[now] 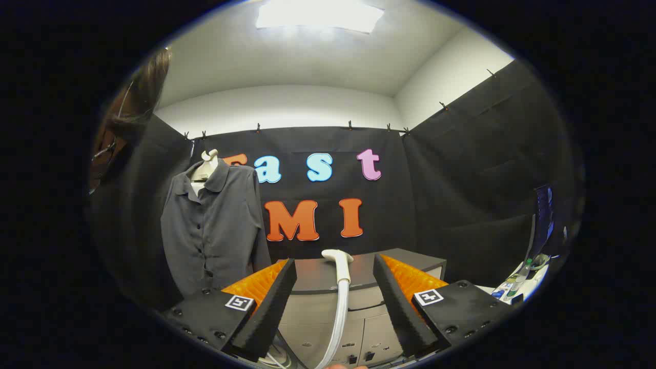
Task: Iron the clothes twice with a garment steamer, once on the left side and once on the right side.
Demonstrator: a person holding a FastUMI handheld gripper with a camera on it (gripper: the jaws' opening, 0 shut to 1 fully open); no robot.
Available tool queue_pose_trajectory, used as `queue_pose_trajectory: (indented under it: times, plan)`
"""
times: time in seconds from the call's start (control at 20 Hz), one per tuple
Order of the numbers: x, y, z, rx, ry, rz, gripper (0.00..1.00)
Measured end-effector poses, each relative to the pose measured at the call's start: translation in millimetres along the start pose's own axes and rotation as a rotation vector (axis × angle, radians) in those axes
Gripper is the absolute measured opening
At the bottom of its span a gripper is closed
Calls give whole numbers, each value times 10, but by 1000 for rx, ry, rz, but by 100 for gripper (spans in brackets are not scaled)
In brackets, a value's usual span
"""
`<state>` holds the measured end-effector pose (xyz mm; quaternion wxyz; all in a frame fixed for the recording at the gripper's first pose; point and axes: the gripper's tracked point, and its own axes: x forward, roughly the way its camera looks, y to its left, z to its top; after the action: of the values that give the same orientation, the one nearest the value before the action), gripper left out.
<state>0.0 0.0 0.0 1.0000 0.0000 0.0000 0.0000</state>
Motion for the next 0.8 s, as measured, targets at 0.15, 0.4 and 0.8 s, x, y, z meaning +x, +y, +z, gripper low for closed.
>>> queue_pose_trajectory:
  times: [0.15,0.4,0.8]
  plan:
    - [16,62,86,-7,7,11,98]
    - [124,137,92,-12,11,8,98]
    - [274,171,-81,35,53,8,98]
